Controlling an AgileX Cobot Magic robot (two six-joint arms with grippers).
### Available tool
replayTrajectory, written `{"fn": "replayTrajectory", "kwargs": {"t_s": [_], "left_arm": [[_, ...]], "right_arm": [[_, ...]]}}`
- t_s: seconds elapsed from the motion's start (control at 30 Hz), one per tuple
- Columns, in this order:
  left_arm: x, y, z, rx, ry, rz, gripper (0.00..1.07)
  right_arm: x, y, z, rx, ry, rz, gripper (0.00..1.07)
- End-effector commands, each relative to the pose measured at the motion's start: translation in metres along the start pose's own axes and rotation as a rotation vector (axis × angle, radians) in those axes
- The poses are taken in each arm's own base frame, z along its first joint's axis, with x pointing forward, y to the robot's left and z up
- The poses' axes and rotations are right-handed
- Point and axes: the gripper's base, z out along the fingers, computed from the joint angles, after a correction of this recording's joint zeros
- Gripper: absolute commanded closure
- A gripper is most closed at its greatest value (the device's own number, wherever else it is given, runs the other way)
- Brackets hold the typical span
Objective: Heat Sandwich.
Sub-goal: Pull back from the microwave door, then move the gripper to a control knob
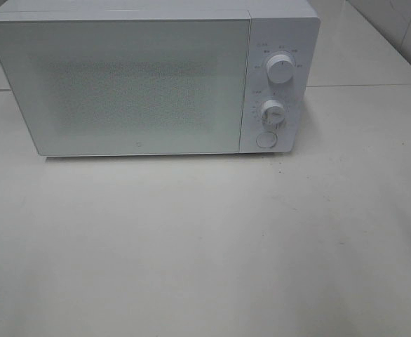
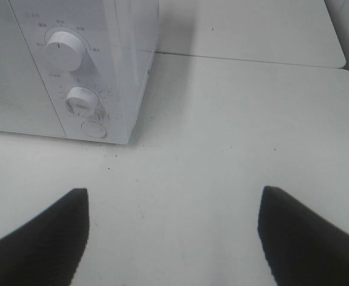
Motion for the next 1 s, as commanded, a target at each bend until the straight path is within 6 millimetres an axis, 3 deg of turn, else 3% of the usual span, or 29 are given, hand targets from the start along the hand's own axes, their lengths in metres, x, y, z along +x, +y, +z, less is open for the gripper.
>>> {"fn": "replayTrajectory", "kwargs": {"t_s": [0.03, 0.63, 0.77, 1.0], "left_arm": [[0.001, -0.001, -0.003, 0.0, -0.041, 0.001, 0.03], [0.001, -0.001, -0.003, 0.0, -0.041, 0.001, 0.03], [0.001, -0.001, -0.003, 0.0, -0.041, 0.001, 0.03], [0.001, -0.001, -0.003, 0.0, -0.041, 0.001, 0.03]], "right_arm": [[-0.009, 0.0, 0.015, -0.004, -0.054, 0.009, 0.32], [-0.018, 0.004, 0.081, -0.028, -0.129, 0.006, 0.32], [-0.007, 0.007, 0.099, -0.046, -0.22, 0.007, 0.32], [0.008, 0.007, 0.113, -0.046, -0.274, 0.052, 0.32]]}}
